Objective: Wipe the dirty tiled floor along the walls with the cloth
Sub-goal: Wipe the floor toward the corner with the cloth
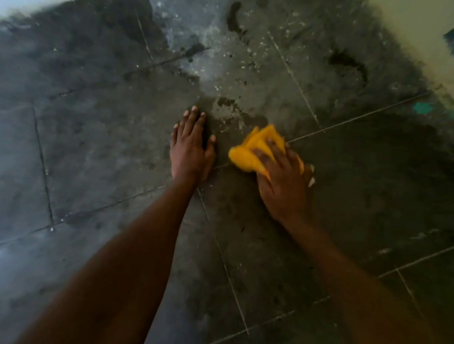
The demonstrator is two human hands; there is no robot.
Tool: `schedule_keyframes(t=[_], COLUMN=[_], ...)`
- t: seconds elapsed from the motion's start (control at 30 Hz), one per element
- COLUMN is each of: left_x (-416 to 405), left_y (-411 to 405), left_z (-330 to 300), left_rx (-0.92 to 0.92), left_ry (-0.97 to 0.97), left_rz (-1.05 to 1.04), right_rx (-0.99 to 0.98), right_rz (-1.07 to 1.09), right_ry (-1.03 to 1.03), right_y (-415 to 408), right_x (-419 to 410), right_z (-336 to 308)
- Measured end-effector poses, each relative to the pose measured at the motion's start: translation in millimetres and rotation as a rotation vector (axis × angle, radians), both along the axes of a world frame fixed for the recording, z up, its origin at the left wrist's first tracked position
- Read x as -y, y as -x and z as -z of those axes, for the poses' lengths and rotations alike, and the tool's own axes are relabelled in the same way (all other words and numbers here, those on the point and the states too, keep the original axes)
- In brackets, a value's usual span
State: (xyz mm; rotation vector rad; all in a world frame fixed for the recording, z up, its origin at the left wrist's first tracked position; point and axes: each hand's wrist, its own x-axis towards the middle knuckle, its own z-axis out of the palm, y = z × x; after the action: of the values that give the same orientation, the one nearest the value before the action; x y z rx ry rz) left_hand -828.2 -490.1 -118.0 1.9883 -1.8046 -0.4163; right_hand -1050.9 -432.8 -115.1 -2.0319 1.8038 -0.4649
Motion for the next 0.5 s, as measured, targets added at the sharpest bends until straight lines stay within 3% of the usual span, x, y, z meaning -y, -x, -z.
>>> schedule_keyframes(t=[0.17, 0.3, 0.4, 0.5], left_x=[-4, -2, 1, -1], left_y=[-12, -29, -46, -54], left_z=[-6, -5, -4, 4], left_rx=[-0.139, -0.104, 0.064, 0.165], left_ry=[-0.011, -0.028, 0.006, 0.043], left_rz=[0.093, 0.182, 0.299, 0.324], right_rx=[0.333, -0.151, -0.309, -0.339], right_rz=[0.013, -0.35, -0.222, -0.038], right_ry=[-0.038, 0.032, 0.021, 0.002], right_y=[23, -4, -4, -16], right_x=[-41, -93, -103, -54], right_z=[-7, 1, -4, 3])
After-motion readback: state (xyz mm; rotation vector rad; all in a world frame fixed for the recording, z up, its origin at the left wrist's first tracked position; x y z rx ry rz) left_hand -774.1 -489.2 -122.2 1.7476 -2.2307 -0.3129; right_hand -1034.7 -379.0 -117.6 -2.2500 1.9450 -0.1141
